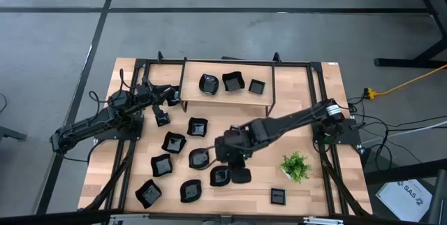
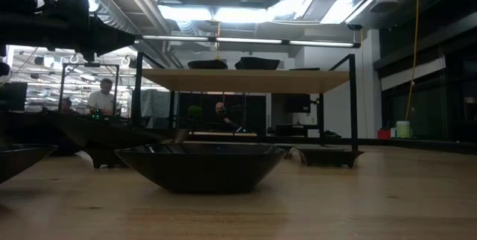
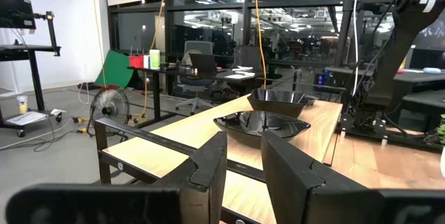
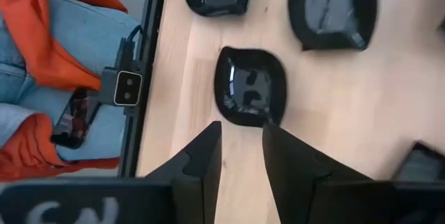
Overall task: Pick & Place Mini shaped plates
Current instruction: Stack the square plate on top of the square plate on the shelf
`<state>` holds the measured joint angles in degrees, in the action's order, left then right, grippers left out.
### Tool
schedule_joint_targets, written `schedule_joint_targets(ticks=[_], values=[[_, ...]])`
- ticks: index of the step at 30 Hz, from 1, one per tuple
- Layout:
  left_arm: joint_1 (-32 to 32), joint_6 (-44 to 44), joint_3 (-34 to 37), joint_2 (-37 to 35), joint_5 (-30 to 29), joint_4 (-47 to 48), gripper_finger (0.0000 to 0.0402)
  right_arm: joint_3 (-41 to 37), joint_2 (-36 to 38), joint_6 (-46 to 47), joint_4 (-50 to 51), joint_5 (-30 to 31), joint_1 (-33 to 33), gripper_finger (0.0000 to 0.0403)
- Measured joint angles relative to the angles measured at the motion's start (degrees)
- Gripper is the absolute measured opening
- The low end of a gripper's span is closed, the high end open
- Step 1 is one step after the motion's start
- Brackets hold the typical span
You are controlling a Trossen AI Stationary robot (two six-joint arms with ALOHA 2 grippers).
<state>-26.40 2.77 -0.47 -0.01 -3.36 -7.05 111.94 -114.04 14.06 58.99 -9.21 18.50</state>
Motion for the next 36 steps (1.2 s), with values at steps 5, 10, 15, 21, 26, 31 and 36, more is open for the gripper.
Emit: schedule_joint_targets(ticks=[5, 10, 15, 21, 26, 31, 36], values=[[0.0, 0.0, 0.0, 0.0, 0.0, 0.0, 0.0086, -5.5, 0.0, 2.5, -5.0, 0.0, 1.3, 0.0106], [0.0, 0.0, 0.0, 0.0, 0.0, 0.0, 0.0086, -11.3, 0.0, 2.5, -10.2, 0.4, 1.3, 0.0106], [0.0, 0.0, 0.0, 0.0, 0.0, 0.0, 0.0086, -16.7, 0.0, 5.8, -12.4, 0.6, 0.5, 0.0106], [0.0, 0.0, 0.0, 0.0, 0.0, 0.0, 0.0086, -22.8, 0.0, 6.9, -12.0, 1.3, -0.8, 0.0106], [0.0, 0.0, 0.0, 0.0, 0.0, 0.0, 0.0086, -27.2, 0.0, 7.0, -13.1, 6.8, -0.8, 0.0106], [0.0, 0.0, 0.0, 0.0, 0.0, 0.0, 0.0086, -30.3, 0.0, 7.0, -15.8, 7.7, -0.8, 0.0106], [0.0, 0.0, 0.0, 0.0, 0.0, 0.0, 0.0086, -31.8, 0.0, 8.0, -16.3, 7.8, -0.8, 0.0106]])
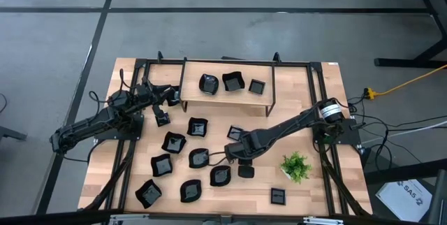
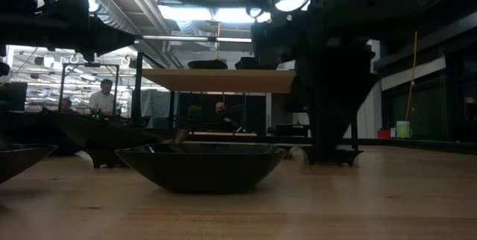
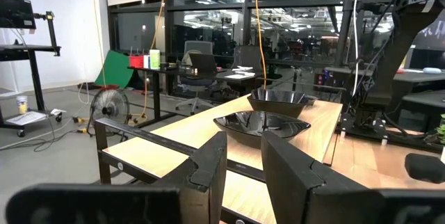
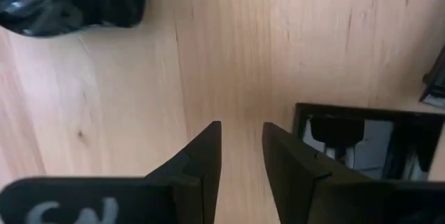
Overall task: Pick & Place Mini shaped plates
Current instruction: Stack the square plate on top of the square plate on the shelf
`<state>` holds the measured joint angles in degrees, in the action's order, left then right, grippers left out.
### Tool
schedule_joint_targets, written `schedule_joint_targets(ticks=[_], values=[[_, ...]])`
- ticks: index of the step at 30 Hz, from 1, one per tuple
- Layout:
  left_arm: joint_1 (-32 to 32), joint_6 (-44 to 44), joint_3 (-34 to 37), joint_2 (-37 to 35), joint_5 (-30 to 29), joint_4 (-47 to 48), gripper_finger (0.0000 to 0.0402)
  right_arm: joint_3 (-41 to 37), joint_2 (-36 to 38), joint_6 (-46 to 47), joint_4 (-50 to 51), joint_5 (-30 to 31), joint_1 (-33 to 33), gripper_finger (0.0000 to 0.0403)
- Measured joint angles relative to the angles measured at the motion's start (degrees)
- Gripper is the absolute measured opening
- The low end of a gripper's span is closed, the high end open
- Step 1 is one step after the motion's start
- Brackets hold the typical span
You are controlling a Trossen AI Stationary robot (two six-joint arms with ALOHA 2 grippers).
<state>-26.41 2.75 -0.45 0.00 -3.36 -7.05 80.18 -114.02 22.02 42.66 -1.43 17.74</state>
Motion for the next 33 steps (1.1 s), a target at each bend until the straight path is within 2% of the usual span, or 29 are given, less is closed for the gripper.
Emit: schedule_joint_targets(ticks=[7, 15, 22, 33], values=[[0.0, 0.0, 0.0, 0.0, 0.0, 0.0, 0.0086, 0.2, 0.1, 0.0, -0.4, 0.4, 0.0, 0.0106], [0.0, 0.0, 0.0, 0.0, 0.0, 0.0, 0.0086, 4.9, 0.3, -1.7, 1.1, 0.8, 0.3, 0.0106], [0.0, 0.0, 0.0, 0.0, 0.0, 0.0, 0.0086, 2.7, 0.3, 1.9, 6.7, 9.1, 0.2, 0.0106], [0.0, 0.0, 0.0, 0.0, 0.0, 0.0, 0.0086, 1.9, 0.3, 2.6, 6.5, 9.4, 0.3, 0.0106]])
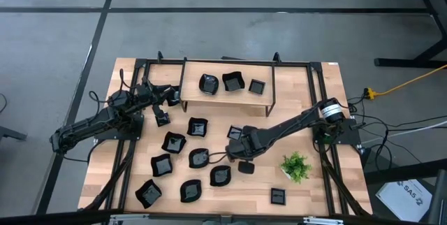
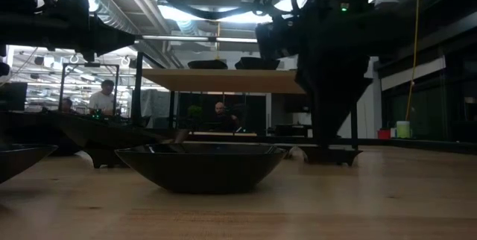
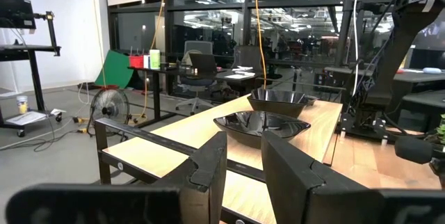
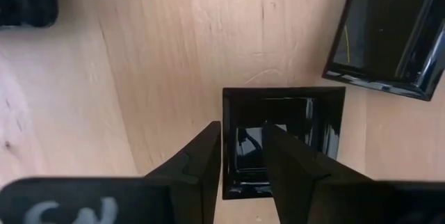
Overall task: Pick & Place Mini shaped plates
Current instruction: Stack the square plate on top of the square plate on the shelf
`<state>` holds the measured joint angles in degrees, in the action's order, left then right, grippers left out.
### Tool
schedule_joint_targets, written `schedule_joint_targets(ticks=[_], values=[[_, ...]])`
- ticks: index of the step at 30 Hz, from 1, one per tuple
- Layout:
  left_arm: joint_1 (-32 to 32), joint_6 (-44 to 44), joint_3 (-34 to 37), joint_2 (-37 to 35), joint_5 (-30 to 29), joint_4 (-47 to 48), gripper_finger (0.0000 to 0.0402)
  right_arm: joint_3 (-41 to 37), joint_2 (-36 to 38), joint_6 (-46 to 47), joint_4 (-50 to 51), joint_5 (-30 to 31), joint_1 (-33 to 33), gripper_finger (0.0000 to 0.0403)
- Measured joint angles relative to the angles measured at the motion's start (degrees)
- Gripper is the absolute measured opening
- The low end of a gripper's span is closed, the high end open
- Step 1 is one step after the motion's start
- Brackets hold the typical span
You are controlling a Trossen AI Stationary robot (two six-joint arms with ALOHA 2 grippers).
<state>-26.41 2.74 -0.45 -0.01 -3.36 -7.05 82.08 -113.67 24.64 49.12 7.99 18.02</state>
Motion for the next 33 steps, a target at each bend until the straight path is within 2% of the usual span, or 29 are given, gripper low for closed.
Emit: schedule_joint_targets(ticks=[22, 26, 33], values=[[0.0, 0.0, 0.0, 0.0, 0.0, 0.0, 0.0086, 0.0, -1.8, 0.3, -1.0, 0.0, 0.0, 0.0102], [0.0, 0.0, 0.0, 0.0, 0.0, 0.0, 0.0086, 0.0, -1.8, -0.6, -0.9, 0.0, 0.0, 0.0079], [0.0, 0.0, 0.0, 0.0, 0.0, 0.0, 0.0086, 0.0, -1.8, -1.3, -1.0, 0.2, 0.0, 0.0011]])
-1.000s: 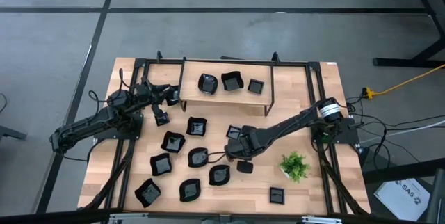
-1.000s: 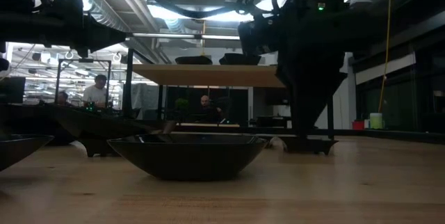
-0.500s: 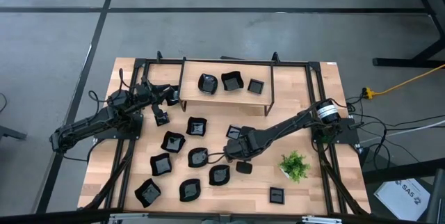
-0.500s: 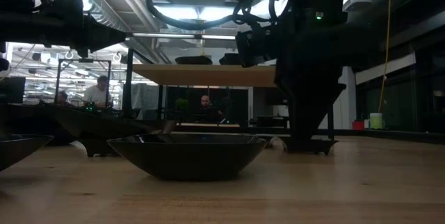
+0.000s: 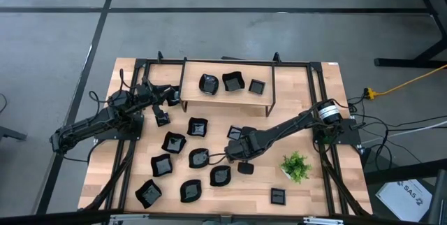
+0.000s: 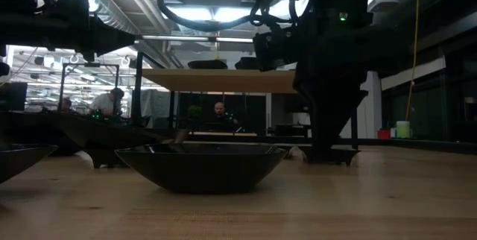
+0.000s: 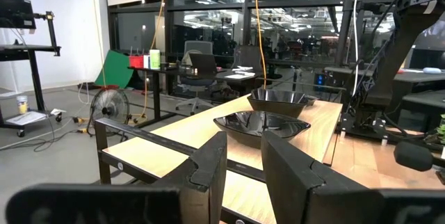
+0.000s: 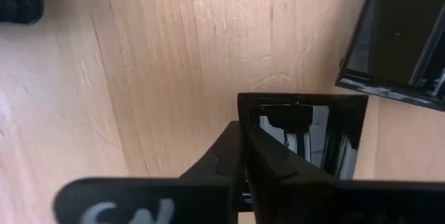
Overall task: Pick & Place Mini shaped plates
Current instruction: Stack the square plate on top of the square plate on the shelf
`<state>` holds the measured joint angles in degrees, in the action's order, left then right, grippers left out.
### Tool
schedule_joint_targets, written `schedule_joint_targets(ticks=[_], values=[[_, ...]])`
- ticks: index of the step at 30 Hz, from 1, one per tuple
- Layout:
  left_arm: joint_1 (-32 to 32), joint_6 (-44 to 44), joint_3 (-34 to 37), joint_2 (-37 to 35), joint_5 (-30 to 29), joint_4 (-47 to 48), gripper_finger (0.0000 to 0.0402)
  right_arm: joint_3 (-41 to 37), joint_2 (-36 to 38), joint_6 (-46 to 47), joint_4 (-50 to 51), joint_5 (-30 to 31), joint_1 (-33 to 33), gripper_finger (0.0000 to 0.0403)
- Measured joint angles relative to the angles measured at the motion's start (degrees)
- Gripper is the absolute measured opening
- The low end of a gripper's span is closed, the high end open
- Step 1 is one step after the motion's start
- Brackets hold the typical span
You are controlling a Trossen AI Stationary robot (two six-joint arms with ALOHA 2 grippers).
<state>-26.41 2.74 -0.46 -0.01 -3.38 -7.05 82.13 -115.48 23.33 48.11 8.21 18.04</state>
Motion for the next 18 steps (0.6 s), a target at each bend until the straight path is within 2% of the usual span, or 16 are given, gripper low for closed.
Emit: schedule_joint_targets(ticks=[7, 18], values=[[0.0, 0.0, 0.0, 0.0, 0.0, 0.0, 0.0086, 0.0, 0.0, -1.2, -0.2, 2.7, 0.0, 0.0015], [0.0, 0.0, 0.0, 0.0, 0.0, 0.0, 0.0086, 4.3, 0.0, -0.9, 0.9, 2.8, 0.0, 0.0003]])
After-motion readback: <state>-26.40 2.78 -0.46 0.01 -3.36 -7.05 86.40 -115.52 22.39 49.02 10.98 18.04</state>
